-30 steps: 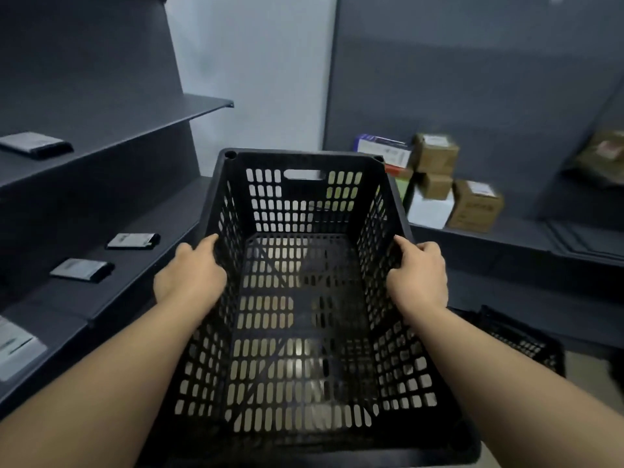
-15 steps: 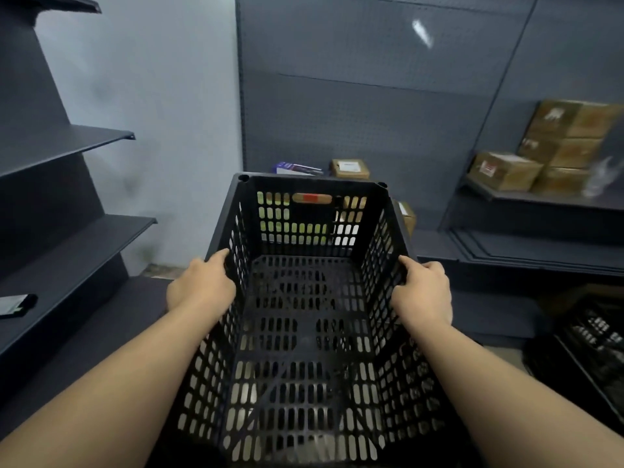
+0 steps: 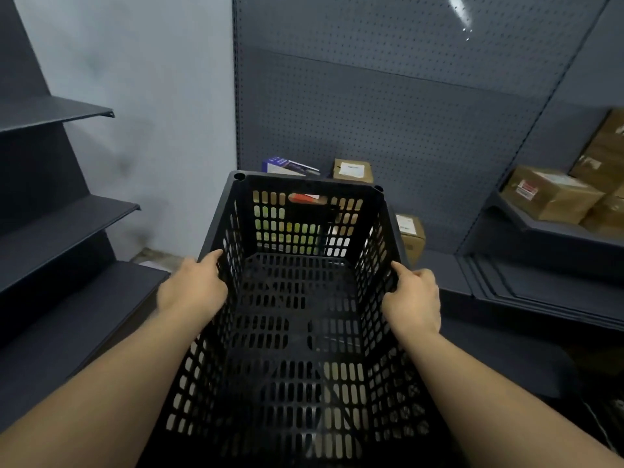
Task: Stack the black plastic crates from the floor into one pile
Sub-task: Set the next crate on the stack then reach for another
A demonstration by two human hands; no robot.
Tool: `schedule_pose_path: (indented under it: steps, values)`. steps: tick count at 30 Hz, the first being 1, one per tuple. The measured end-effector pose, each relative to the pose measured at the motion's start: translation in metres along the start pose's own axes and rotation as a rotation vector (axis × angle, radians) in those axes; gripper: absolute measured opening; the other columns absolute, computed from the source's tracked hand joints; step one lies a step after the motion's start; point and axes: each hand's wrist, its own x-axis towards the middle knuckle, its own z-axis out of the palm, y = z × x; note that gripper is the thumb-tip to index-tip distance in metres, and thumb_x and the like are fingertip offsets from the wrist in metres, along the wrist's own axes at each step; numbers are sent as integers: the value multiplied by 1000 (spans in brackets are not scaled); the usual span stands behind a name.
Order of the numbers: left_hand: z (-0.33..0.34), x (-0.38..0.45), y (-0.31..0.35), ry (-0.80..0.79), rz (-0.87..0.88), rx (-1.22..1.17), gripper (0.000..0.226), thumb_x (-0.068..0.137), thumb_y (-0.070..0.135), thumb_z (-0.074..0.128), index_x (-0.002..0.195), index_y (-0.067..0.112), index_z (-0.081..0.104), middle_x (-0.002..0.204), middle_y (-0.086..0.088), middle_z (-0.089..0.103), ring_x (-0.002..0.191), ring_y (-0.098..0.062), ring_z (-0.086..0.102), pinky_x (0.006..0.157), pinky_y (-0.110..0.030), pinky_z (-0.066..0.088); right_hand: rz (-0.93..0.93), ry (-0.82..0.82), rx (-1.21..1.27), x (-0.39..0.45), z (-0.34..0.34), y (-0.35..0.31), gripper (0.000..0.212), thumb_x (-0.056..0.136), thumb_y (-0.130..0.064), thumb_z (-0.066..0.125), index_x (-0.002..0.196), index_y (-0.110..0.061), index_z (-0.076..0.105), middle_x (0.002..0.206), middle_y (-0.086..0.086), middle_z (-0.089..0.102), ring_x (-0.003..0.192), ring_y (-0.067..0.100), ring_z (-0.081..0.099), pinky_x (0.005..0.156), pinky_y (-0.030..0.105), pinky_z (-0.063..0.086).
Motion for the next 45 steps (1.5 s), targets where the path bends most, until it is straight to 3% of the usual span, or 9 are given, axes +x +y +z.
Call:
schedule_pose_path:
  steps: [4, 16, 26, 30, 36, 45]
  values:
    - [23, 31, 7, -30, -74, 13, 65, 89, 14, 33, 147, 41, 23, 139, -5, 42, 102, -27, 57, 72, -36, 50, -23, -73, 3, 44, 30, 2, 64, 85, -3, 50, 143, -28, 41, 117, 4, 41, 105, 26, 47, 77, 42, 53]
    - [70, 131, 4, -126, -157, 116, 63, 91, 16, 34, 148, 40, 21, 136, -7, 41, 100, -28, 56, 70, -36, 48, -9, -238, 24, 124, 132, -10, 61, 86, -4, 50, 142, -25, 42, 119, 8, 41, 106, 28, 47, 81, 37, 49]
    - [125, 154, -7, -175, -306, 102, 61, 90, 16, 34, 146, 39, 26, 136, -9, 41, 111, -33, 53, 80, -41, 46, -80, -386, -10, 170, 197, -1, 62, 85, -2, 50, 143, -23, 41, 121, 11, 42, 106, 29, 48, 86, 34, 46]
    - [150, 161, -14, -213, -345, 96, 65, 88, 13, 34, 146, 39, 25, 138, -9, 39, 113, -35, 52, 88, -45, 48, -82, -414, -18, 179, 222, 4, 63, 86, -1, 49, 144, -24, 39, 124, 11, 40, 109, 28, 47, 88, 33, 46]
    - [176, 170, -26, -235, -374, 83, 67, 85, 10, 35, 146, 39, 27, 140, -10, 37, 113, -36, 52, 85, -43, 47, -78, -420, -13, 178, 249, 7, 64, 87, -3, 51, 145, -25, 37, 125, 10, 38, 112, 26, 43, 82, 26, 40]
    - [182, 188, -43, -234, -360, 65, 67, 84, 7, 35, 141, 41, 31, 135, -9, 41, 109, -34, 52, 78, -42, 51, -24, -409, -34, 173, 257, -5, 64, 88, -2, 51, 146, -26, 36, 129, 10, 37, 115, 26, 42, 86, 31, 43]
